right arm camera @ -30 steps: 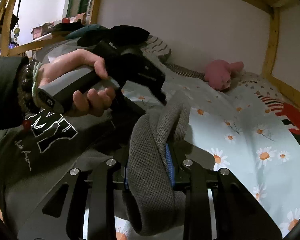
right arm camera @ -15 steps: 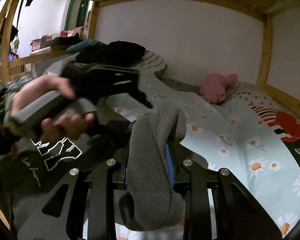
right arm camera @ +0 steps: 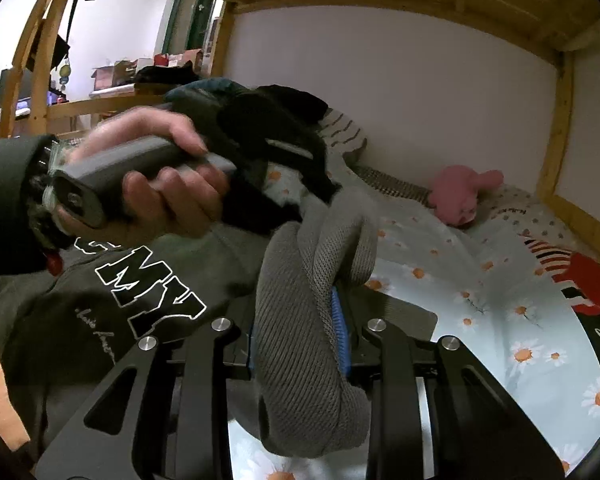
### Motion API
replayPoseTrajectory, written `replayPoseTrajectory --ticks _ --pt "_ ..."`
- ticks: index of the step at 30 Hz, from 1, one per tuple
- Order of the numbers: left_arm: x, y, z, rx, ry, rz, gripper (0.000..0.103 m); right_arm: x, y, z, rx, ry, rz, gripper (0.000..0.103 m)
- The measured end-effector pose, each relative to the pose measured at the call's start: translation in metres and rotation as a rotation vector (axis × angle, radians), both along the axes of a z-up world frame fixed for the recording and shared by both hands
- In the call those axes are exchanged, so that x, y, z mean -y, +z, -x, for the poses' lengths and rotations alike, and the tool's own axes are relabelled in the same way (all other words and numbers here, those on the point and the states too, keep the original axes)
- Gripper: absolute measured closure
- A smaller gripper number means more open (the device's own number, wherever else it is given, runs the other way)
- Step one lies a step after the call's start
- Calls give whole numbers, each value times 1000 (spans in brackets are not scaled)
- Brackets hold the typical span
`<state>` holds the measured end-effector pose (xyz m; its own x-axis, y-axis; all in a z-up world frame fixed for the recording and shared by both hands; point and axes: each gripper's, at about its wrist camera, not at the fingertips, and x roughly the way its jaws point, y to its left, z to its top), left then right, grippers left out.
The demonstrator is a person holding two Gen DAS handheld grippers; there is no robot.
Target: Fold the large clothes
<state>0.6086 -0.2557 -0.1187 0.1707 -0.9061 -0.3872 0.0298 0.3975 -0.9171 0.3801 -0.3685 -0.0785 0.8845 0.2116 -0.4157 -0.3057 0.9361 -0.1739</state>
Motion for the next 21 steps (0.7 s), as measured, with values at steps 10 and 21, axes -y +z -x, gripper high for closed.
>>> replayPoseTrajectory --ticks 10,21 --pt "-104 90 53 343 248 -150 88 -32 9 2 51 37 26 4" --pt "-196 85 113 406 445 -327 88 22 -50 -67 -455 -111 -293 4"
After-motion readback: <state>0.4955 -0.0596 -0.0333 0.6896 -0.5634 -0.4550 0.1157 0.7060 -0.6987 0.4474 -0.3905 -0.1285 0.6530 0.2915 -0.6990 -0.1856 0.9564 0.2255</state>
